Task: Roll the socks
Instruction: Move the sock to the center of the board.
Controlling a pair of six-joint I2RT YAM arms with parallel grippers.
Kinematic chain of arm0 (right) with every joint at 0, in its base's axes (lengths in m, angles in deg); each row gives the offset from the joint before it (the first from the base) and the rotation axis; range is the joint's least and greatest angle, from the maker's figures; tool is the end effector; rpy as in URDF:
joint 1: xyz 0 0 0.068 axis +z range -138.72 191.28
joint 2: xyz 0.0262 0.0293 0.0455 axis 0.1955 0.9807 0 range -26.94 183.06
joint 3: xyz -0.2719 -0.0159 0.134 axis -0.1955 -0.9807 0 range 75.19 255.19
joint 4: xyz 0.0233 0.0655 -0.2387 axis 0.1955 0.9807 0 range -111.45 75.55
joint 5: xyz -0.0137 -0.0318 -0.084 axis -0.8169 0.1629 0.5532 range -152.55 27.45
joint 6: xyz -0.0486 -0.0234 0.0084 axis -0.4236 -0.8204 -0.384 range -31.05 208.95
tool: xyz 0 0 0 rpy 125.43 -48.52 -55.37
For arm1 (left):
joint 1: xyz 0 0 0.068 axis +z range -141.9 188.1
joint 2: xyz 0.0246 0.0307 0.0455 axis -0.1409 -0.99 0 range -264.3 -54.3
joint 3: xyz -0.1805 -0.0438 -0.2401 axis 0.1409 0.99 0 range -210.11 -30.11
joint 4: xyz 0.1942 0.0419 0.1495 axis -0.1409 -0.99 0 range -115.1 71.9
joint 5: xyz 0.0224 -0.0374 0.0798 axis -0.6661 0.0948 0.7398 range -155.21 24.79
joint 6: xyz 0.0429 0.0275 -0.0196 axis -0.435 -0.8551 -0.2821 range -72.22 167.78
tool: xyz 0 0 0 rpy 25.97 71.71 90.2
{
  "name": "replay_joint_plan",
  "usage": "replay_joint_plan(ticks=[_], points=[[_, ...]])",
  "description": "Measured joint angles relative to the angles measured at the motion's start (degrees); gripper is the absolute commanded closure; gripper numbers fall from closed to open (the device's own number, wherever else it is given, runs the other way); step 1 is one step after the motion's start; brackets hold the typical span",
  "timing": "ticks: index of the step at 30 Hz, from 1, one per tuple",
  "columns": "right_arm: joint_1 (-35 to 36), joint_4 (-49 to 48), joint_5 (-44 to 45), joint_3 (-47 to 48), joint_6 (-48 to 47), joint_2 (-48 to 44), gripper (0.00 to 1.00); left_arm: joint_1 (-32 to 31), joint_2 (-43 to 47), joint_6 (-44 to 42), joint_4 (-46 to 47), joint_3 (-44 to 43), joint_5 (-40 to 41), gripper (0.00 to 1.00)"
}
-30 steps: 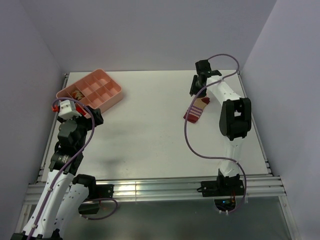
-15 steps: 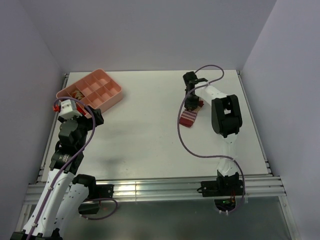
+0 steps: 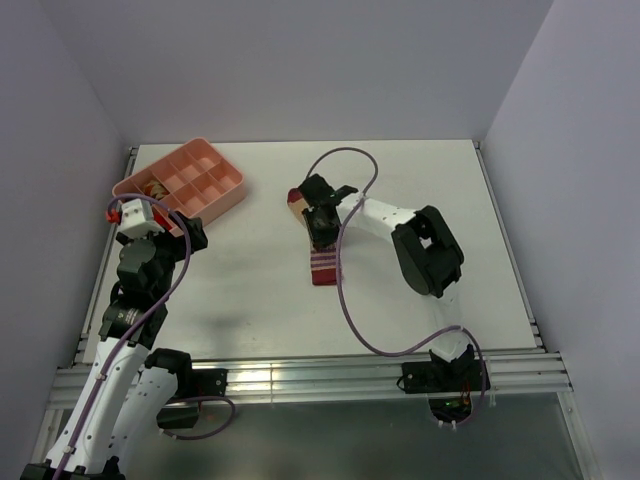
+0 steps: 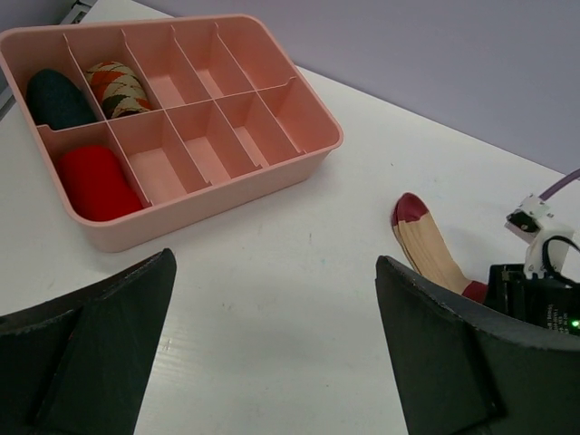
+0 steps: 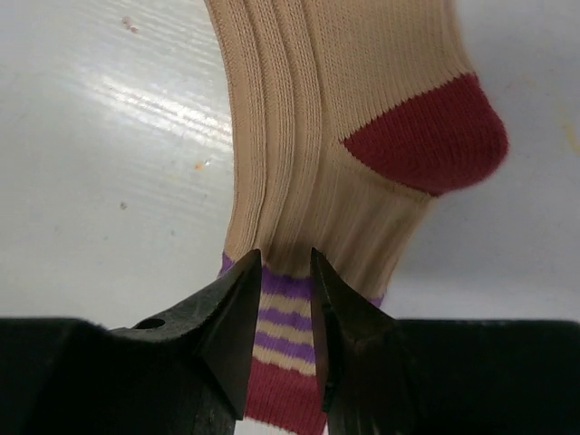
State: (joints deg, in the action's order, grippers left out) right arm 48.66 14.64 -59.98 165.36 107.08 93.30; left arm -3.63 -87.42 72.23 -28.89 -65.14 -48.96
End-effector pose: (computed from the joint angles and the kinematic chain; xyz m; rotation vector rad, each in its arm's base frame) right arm 0.3535 0.2681 0.2038 -0.4464 2.7084 0.2154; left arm 0.1092 -0.0122 0.3260 -0.3976 1.6782 -0.2225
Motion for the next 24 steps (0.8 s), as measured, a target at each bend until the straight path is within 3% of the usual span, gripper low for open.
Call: replay_joint_plan(ticks=[7, 21, 24], points=[[-1.2, -2.2, -1.2, 0.1, -1.2, -6.0, 0.64, 0.0, -0.4, -1.9, 0.3, 0.0, -3.8, 0.07], [-3.3, -10.8, -5.4, -4.9, -3.4, -5.9, 0.65, -0.1, -9.9, -4.2, -1.1, -2.0, -15.8, 0.08], [-4.7, -14.6, -5.9, -9.5, -3.3, -8.3, 0.59, -1.2, -12.6, -4.5, -1.0, -3.9, -18.4, 0.08]])
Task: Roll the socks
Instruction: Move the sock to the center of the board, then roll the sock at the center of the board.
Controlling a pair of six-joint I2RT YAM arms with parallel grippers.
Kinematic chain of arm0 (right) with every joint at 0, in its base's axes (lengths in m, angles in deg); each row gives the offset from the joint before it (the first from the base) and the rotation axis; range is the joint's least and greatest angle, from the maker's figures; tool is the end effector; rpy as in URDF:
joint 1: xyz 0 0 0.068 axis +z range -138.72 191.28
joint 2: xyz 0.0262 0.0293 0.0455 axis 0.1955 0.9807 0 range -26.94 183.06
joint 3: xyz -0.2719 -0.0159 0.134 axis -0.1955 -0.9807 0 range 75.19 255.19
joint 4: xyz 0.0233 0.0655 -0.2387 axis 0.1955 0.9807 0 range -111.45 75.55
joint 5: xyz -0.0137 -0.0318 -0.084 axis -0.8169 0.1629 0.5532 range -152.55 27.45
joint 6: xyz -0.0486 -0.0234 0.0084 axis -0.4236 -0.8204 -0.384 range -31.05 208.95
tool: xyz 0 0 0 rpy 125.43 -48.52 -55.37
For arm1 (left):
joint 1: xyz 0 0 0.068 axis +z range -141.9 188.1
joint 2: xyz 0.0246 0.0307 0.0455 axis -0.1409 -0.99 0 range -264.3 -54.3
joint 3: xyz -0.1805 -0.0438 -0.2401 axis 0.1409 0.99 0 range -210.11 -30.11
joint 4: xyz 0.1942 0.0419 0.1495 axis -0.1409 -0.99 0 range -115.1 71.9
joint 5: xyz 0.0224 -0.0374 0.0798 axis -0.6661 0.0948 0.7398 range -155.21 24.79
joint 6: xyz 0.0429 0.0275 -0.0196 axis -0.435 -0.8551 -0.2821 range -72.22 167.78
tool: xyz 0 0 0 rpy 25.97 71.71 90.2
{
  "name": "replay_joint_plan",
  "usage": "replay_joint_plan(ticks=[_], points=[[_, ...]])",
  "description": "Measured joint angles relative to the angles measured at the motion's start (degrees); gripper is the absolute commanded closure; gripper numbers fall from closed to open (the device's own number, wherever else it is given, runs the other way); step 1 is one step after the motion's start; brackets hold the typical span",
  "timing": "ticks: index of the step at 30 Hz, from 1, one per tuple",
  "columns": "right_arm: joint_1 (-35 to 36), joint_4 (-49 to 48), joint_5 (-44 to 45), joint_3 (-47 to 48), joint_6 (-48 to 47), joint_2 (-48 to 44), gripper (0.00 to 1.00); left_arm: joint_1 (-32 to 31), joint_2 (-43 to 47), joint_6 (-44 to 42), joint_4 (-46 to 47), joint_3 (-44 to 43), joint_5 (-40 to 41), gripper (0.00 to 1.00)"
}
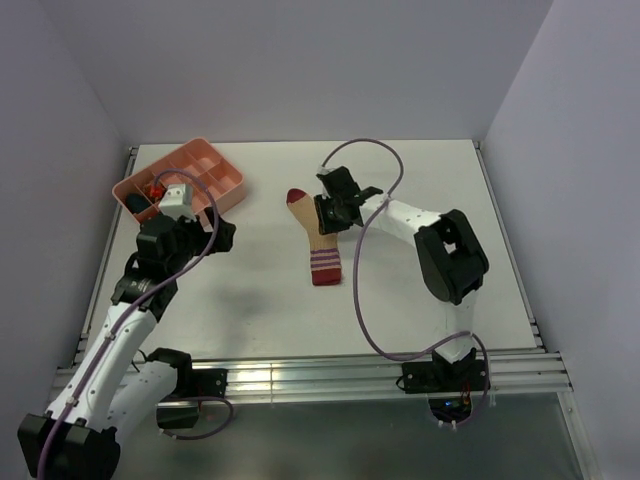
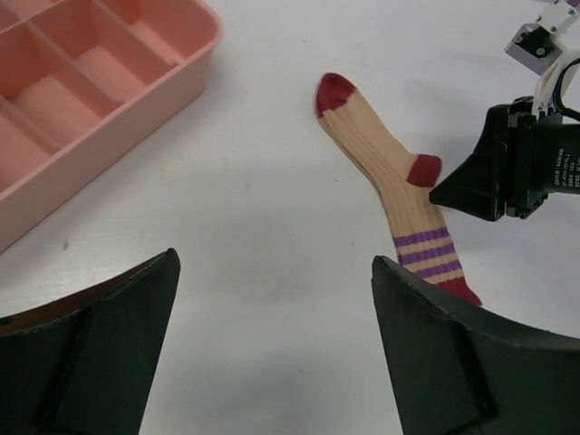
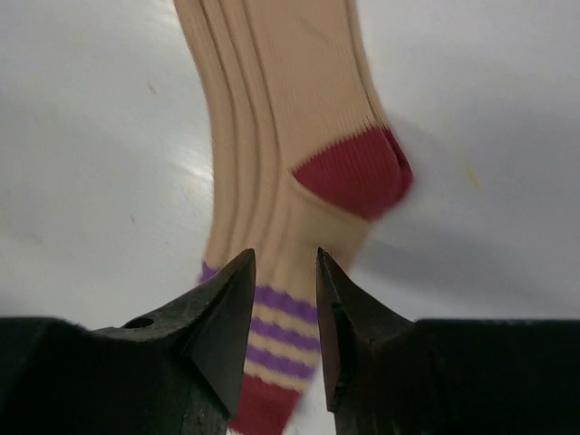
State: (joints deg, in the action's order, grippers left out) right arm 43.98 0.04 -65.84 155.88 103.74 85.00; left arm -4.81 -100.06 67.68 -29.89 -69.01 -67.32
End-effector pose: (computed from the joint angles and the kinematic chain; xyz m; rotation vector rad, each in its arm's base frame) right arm 0.3574 0.2320 0.2310 -0.4196 2.5033 0.4113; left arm 0.1511 -0.0360 0.3220 -0.0917 1.9164 -0.4227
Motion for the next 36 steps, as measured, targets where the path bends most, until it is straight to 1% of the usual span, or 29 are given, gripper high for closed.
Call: replay_joint_plan(ticks=[1, 3, 4, 6, 7, 9, 10, 14, 16, 20, 23, 25, 28, 36], points=[[-0.2, -0.7, -0.2, -1.8, 0.0, -1.4, 0.53, -0.9, -1.2, -0.4, 0.0, -0.7, -0.5, 0.08], [-0.9, -1.6, -0.3, -6.7, -0.2, -5.7, 0.48, -3.7, -3.9, -1.5, 0.0, -2.5, -0.9, 0.08], [-1.1, -2.4, -0.4, -9.4, -0.4, -8.9, 0.43, -5.3, -5.2, -2.1, 0.2, -3.3, -1.1, 0.08], [-1.1, -3.9, -0.3, -13.6, -0.7, -14.7, 0.37, -8.7, -7.9, -3.8, 0.6, -4.8, -1.4, 0.09], [-1.1, -5.1, -0.1, -16.0, -0.8, -18.0, 0.30, -10.0, -8.9, -5.1, 0.8, -5.5, -1.4, 0.10], [-1.1, -7.3, 0.8, -20.7, -0.7, -25.2, 0.23, -13.7, -11.7, -7.3, 1.4, -6.5, -1.6, 0.13], [-1.1, -8.0, 0.9, -22.5, -0.6, -28.1, 0.17, -15.8, -13.0, -8.7, 1.9, -7.0, -1.5, 0.13], [-2.1, -11.0, 2.9, -31.0, 1.7, -40.6, 0.15, -24.7, -18.9, -15.4, 4.3, -8.2, -1.5, 0.14], [-3.8, -12.0, 3.3, -35.1, 3.9, -47.1, 0.14, -29.1, -22.6, -19.1, 5.4, -8.3, -1.8, 0.15], [-8.1, -13.0, 4.2, -41.5, 7.9, -56.9, 0.14, -35.4, -29.0, -24.6, 7.1, -8.3, -1.9, 0.16], [-10.6, -13.8, 5.4, -46.0, 10.0, -64.6, 0.13, -39.4, -33.2, -28.5, 9.4, -8.2, -1.4, 0.23], [-10.9, -14.1, 5.6, -47.8, 10.6, -68.2, 0.13, -41.0, -35.0, -30.6, 10.8, -8.0, -1.2, 0.26], [-11.0, -14.1, 5.5, -49.4, 11.1, -71.4, 0.13, -42.0, -37.6, -33.6, 12.8, -7.7, -1.0, 0.26], [-11.0, -14.1, 4.8, -50.4, 11.4, -72.8, 0.15, -42.5, -44.9, -39.3, 16.3, -7.3, 1.0, 0.34]])
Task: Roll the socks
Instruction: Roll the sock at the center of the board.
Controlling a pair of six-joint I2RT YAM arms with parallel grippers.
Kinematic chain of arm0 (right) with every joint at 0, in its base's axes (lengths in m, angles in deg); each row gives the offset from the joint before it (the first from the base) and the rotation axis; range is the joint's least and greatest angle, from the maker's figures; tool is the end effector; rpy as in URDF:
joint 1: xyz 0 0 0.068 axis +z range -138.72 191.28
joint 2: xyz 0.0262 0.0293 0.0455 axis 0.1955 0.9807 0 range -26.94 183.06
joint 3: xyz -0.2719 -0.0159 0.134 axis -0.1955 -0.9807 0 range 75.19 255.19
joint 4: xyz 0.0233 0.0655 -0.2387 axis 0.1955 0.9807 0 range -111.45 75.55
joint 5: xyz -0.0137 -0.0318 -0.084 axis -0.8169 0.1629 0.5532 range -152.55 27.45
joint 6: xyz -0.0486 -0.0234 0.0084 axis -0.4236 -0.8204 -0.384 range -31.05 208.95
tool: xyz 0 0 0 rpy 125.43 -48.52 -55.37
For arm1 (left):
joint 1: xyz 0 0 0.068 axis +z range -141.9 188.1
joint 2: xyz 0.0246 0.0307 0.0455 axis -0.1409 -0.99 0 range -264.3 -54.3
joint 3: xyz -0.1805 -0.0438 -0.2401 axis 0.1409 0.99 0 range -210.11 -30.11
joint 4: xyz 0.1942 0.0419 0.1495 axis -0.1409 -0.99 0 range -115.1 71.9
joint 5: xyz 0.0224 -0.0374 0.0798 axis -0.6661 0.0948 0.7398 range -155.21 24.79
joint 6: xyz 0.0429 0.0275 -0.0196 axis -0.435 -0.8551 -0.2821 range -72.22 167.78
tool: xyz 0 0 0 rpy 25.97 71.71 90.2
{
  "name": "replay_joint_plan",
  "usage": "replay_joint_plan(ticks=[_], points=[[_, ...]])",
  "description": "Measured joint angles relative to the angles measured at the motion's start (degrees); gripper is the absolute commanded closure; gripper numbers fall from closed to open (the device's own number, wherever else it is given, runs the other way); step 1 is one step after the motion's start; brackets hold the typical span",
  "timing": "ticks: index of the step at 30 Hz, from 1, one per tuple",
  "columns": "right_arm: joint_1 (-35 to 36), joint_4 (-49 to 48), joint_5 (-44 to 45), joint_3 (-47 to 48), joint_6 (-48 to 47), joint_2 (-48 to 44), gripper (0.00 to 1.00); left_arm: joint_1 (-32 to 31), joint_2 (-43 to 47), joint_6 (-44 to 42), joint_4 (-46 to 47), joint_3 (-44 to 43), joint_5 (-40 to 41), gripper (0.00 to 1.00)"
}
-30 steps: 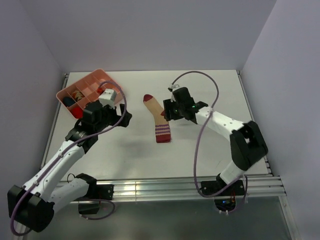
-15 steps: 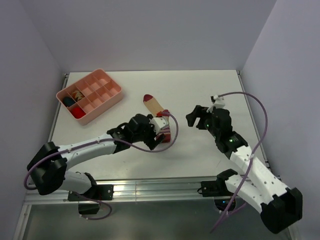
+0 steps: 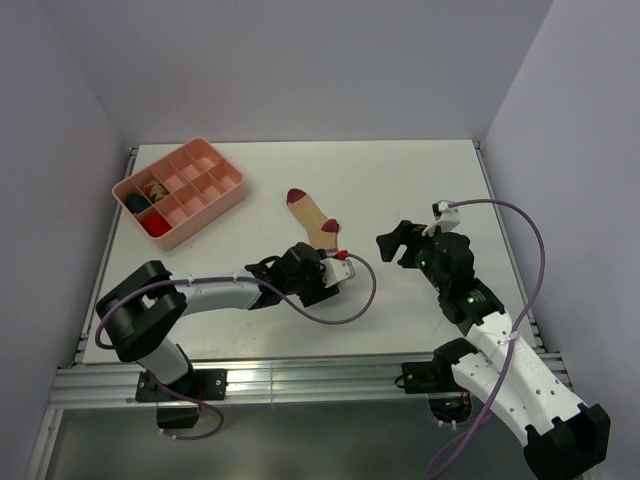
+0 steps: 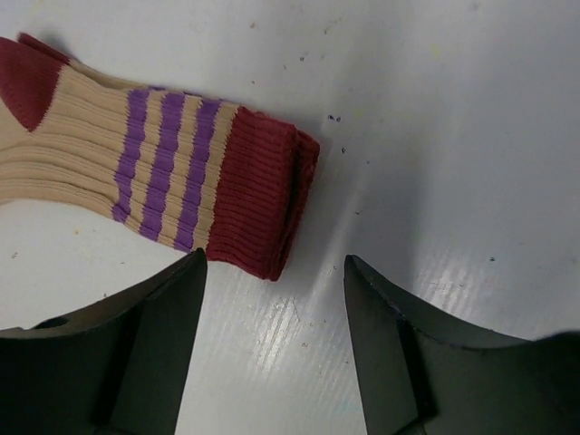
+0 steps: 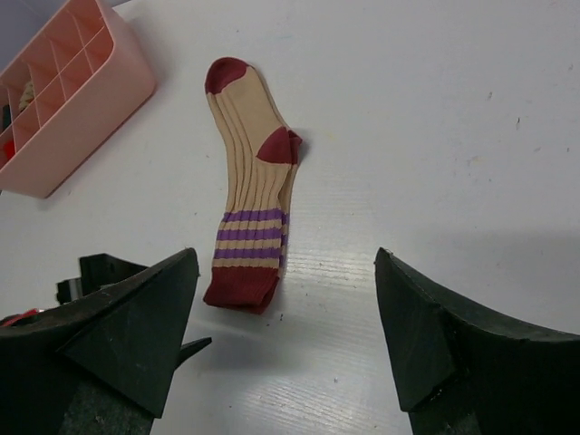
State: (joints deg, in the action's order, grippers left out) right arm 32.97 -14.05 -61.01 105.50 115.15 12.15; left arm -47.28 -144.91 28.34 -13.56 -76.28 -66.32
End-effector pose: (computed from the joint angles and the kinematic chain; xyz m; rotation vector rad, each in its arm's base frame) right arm 0.1252 0.0488 0.2931 0.0932 1.8878 0.5530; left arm 0.1785 -0.2598 0.2192 1.4005 1.8140 -0.3514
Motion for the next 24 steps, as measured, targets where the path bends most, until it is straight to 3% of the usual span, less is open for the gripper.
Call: replay_joint_plan(ticks=[17, 21, 24], points=[[-0.1, 0.2, -1.3, -1.6, -0.3, -0.3, 0.16, -0.4, -8.2, -4.5, 6.1, -1.2, 5.3, 0.40], [-0.2, -0.1, -2.5, -1.8, -0.5, -0.1, 0.17, -0.7, -9.1, -5.0, 6.5, -1.9, 5.5, 0.56], [-0.2, -0.2, -2.9, -1.8, -0.6, 0.1, 0.18, -1.0, -10.2, -5.2, 6.2, -2.6, 5.3, 0.80]])
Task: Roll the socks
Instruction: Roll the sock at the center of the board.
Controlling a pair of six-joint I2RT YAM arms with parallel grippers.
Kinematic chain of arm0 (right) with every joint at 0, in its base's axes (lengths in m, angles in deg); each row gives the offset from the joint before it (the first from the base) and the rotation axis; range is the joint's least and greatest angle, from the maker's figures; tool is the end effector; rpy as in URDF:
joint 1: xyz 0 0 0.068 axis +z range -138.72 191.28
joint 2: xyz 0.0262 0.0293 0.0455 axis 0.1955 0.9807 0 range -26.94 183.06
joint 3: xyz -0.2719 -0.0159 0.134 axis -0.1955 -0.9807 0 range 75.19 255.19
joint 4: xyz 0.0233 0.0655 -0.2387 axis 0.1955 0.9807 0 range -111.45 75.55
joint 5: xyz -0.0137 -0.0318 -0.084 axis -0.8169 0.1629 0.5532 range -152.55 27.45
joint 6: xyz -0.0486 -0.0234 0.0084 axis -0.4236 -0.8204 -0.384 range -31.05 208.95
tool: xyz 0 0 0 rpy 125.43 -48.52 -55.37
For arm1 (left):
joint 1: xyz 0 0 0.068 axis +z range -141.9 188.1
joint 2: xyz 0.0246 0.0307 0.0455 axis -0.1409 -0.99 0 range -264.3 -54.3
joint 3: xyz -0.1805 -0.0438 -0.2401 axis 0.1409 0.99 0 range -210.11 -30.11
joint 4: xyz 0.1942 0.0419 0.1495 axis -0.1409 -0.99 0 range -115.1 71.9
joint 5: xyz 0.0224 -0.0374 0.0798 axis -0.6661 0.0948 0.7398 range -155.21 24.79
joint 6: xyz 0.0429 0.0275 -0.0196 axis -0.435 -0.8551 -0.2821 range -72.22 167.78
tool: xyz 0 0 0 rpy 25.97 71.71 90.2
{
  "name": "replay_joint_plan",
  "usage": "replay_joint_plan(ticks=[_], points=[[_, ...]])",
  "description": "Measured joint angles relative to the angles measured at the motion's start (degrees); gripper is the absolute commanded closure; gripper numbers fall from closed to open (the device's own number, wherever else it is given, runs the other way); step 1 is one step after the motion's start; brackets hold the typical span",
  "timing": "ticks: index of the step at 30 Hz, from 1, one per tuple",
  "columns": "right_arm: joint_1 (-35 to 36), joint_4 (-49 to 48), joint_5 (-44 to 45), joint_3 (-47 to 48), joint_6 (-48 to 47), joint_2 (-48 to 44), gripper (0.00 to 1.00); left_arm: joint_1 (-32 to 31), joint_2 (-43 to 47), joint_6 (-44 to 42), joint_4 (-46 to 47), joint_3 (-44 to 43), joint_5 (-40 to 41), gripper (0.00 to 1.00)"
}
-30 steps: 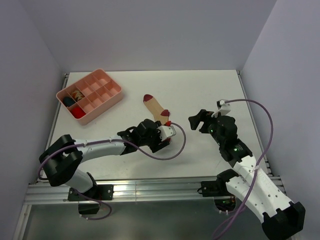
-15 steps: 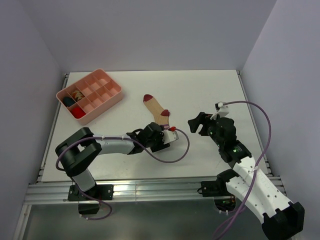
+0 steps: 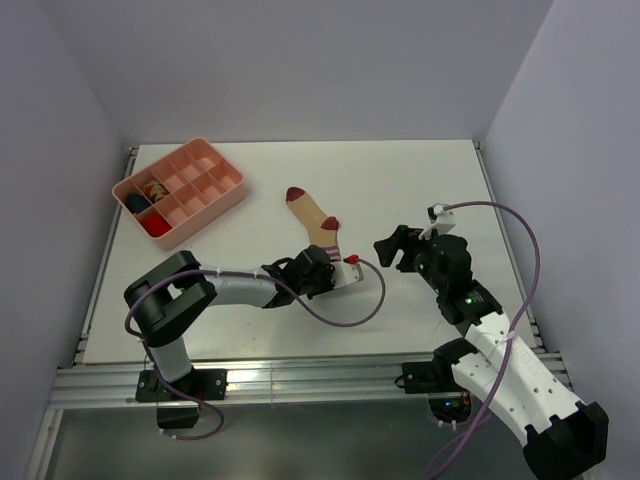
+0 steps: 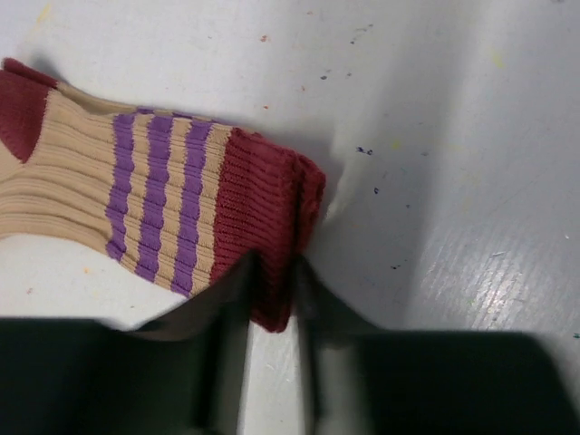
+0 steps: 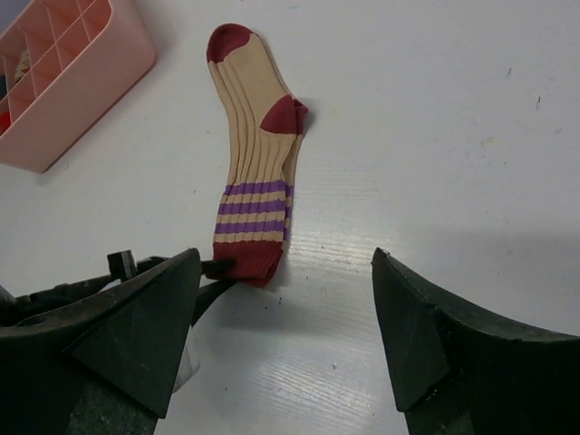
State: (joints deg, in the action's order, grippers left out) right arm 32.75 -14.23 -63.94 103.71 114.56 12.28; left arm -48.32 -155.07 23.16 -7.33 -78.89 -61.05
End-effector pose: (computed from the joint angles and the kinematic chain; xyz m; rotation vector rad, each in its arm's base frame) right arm 0.1248 0.0501 0.2824 0.0523 1.9252 0.5811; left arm 0.1948 -0.2886 0.1859 1.4631 1.7700 -0.2049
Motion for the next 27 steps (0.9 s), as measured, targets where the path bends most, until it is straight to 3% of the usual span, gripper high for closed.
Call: replay_joint_plan(ticks=[4, 9, 14, 27], points=[[0.0, -0.1, -0.3, 0.0, -0.2, 0.0, 0.18, 0.0, -0.4, 0.0, -1.6, -1.0, -0.5, 1.00], [0.0, -0.3, -0.8, 0.0, -0.4, 0.0, 0.19, 0.1, -0.4, 0.3, -6.4, -3.3, -3.2, 1.00], [0.0, -0.5, -1.2, 0.0, -0.6, 0.0, 0.19, 2.6, -1.7, 1.0, -15.7, -9.4, -11.7, 1.00], [-0.2, -4.7, -5.4, -4.1, -2.2, 1.1, 0.23, 17.9, -15.0, 1.8, -40.2, -29.9, -39.6, 1.00]])
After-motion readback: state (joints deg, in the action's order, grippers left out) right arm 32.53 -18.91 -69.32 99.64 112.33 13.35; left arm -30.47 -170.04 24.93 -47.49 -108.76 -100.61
